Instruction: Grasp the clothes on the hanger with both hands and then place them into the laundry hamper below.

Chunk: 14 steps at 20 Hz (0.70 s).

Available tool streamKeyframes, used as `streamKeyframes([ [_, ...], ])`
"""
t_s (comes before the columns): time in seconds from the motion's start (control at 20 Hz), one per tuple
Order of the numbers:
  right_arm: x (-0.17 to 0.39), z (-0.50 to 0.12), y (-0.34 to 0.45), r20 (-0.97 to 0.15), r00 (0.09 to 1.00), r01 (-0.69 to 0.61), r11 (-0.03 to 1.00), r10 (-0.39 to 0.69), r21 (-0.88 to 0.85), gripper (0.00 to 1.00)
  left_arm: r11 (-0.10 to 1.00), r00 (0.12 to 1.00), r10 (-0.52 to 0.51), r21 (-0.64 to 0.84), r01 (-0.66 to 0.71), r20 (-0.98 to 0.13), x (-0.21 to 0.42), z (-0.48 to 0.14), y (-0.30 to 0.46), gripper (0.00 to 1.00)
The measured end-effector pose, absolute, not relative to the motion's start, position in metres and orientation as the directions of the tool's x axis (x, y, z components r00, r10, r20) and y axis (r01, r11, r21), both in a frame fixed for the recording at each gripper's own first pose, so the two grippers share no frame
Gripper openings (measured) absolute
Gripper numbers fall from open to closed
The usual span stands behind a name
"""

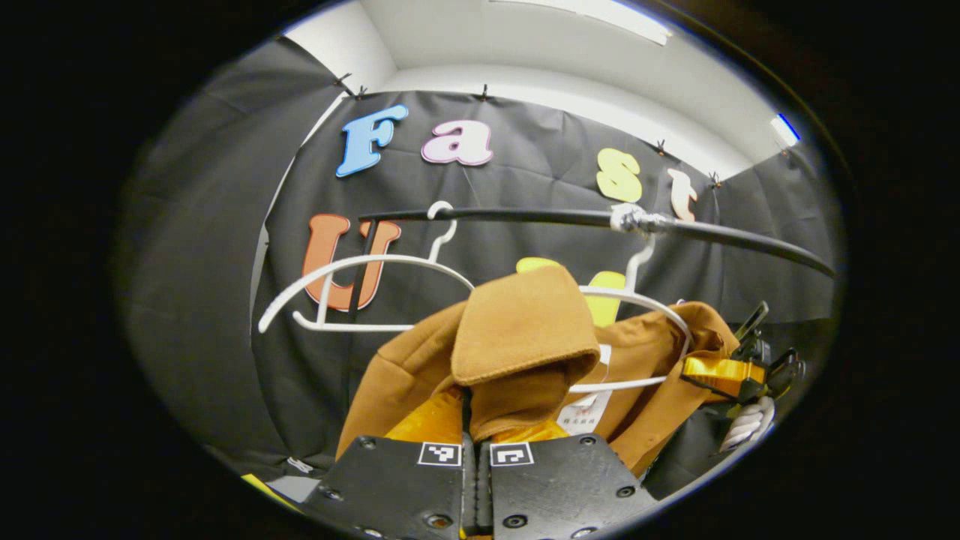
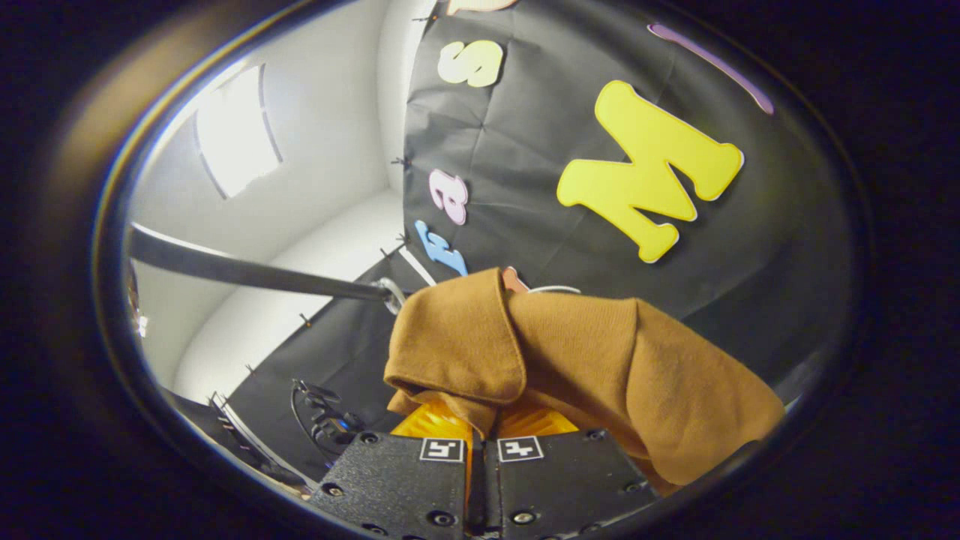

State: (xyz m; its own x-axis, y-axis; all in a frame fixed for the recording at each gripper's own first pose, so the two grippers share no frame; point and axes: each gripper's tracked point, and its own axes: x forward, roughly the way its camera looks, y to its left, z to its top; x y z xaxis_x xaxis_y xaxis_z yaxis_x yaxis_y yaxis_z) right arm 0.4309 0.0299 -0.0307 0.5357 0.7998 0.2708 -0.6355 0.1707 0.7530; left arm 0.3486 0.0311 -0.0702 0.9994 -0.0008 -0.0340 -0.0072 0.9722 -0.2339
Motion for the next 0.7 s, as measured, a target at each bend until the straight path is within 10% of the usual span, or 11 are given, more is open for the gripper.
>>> streamKeyframes([
  [0.7,0.481,0.018,-0.040,0.408,0.723,-0.595,0.202,0.557,0.778,0.02,0.960,0.993,0.117,-0.253,-0.122,-0.036,0.367,-0.040,0.102,0.00],
])
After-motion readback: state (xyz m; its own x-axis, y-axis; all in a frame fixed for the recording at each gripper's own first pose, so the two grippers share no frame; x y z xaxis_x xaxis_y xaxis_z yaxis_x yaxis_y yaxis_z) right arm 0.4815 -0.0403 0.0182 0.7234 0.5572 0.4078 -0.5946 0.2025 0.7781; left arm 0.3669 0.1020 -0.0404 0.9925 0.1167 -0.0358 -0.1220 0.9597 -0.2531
